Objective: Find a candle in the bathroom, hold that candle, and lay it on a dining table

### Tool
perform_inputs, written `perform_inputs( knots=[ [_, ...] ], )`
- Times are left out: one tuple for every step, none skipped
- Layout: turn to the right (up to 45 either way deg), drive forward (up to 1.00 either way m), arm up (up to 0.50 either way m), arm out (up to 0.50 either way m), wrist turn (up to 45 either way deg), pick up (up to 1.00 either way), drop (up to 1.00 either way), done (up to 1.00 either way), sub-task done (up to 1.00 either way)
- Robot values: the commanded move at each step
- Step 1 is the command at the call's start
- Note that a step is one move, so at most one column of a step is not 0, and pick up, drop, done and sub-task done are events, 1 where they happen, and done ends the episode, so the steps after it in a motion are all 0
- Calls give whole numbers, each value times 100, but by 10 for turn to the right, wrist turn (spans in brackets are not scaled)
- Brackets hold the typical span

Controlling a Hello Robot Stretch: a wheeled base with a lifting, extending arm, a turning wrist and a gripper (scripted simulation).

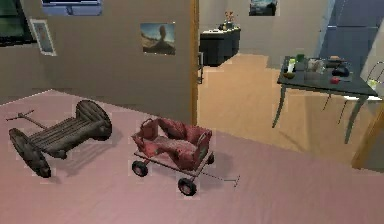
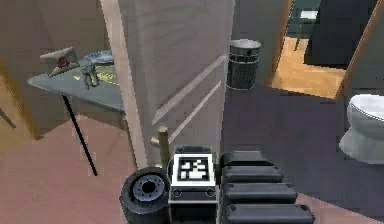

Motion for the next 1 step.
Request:
perform_inputs(
  knots=[
    [270, 0, 0, 0, 0, 0, 0, 0, 0]
  ],
)
